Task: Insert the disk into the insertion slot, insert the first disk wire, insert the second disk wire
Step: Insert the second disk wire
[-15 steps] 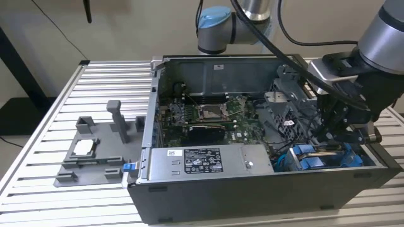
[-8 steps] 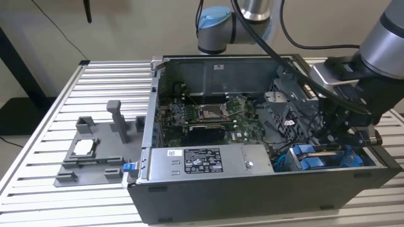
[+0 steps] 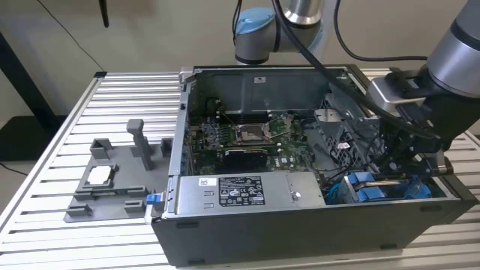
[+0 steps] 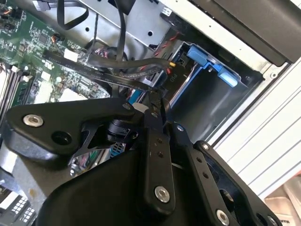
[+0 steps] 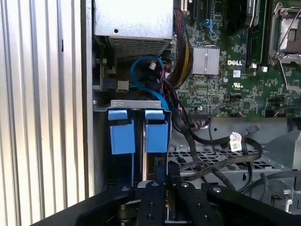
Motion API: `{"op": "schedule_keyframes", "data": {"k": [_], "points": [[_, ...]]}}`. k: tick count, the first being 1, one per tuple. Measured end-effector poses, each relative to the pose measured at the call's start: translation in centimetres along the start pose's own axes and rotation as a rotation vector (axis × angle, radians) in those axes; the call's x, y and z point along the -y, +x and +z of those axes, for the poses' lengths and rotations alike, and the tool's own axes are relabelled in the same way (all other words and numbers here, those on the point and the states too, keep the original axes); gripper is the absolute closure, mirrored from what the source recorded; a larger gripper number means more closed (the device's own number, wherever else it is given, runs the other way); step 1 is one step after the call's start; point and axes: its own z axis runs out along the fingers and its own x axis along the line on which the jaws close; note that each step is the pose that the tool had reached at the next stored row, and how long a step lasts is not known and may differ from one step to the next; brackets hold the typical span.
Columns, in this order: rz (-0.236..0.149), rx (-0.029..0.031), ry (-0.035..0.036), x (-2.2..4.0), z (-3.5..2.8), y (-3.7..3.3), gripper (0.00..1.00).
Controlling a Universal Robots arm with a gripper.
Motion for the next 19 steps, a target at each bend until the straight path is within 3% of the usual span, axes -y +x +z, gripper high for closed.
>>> {"op": "schedule_keyframes", "data": {"k": [4, 11, 19], "points": [[0.007, -0.0035, 0.0009, 0.02, 0.09, 0.01, 0.84], [0.019, -0.0269, 0.0024, 0.04, 0.26, 0.03, 0.84], [0.028, -0.0278, 0.0037, -0.09, 0.74, 0.10, 0.84]]}}
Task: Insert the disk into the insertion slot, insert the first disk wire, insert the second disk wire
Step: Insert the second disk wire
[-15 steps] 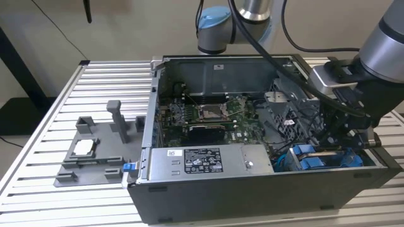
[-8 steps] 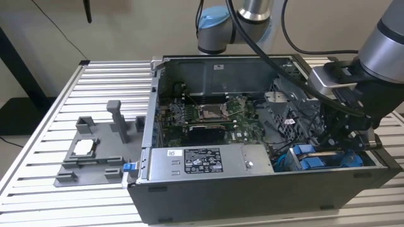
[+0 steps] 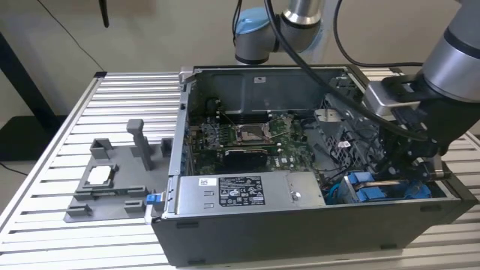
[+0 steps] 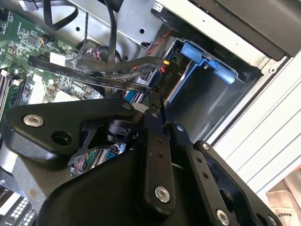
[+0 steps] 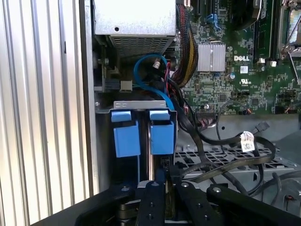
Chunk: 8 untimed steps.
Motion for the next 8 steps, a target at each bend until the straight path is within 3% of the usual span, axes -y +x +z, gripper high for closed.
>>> {"op": "schedule_keyframes", "data": {"k": [4, 5, 8], "points": [[0.001, 0.0056, -0.0002, -0.12, 0.06, -0.01, 0.83], [0.001, 0.0060, -0.0002, -0.12, 0.04, -0.01, 0.76], [0.002, 0.0057, -0.0002, -0.10, -0.39, -0.05, 0.76]]}}
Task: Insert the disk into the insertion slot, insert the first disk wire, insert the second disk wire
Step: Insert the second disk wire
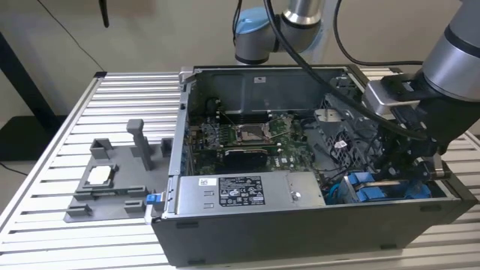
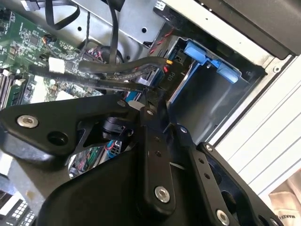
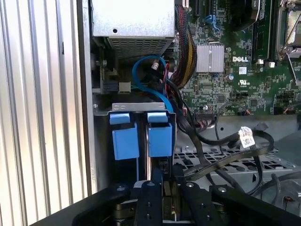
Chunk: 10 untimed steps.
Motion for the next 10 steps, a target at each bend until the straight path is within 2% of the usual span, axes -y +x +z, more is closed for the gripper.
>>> {"op": "schedule_keyframes", "data": {"k": [6, 10], "points": [[0.000, -0.0002, 0.0001, 0.07, -1.55, -0.16, 0.76], [0.000, -0.0013, 0.0001, 0.11, -2.20, -0.24, 0.76]]}}
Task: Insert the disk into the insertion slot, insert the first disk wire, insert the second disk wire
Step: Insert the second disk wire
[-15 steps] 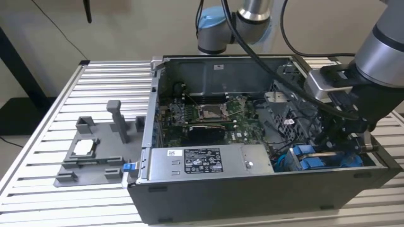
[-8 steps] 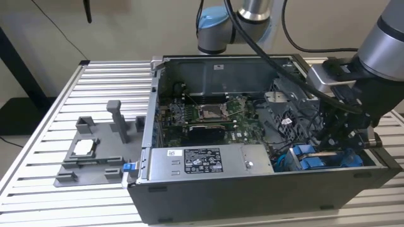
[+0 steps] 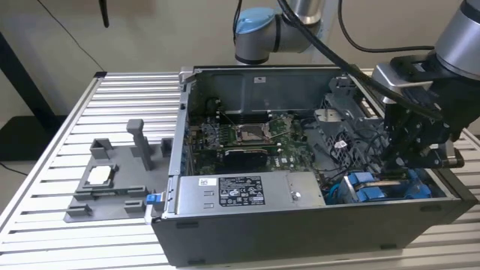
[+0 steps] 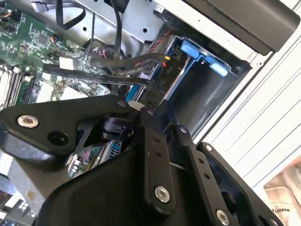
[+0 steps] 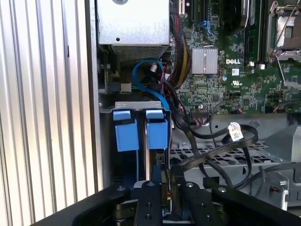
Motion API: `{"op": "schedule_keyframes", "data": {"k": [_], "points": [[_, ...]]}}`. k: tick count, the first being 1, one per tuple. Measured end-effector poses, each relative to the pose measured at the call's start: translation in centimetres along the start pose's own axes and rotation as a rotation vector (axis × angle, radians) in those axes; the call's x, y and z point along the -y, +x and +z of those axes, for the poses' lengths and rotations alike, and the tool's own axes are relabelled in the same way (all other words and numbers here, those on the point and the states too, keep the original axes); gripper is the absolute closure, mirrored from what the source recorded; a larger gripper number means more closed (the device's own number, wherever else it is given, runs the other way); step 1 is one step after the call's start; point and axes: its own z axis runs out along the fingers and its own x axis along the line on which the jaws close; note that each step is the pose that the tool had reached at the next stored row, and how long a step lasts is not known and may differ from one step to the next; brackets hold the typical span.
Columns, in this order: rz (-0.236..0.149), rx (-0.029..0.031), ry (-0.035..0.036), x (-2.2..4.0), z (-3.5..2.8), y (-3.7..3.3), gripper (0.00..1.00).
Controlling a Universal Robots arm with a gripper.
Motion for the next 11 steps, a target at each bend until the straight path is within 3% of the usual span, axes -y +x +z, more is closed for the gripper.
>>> {"op": "schedule_keyframes", "data": {"k": [4, 11], "points": [[0.000, -0.0010, 0.0000, 0.03, -0.67, -0.07, 0.76], [0.000, -0.0011, 0.0000, 0.04, -0.72, -0.07, 0.76]]}}
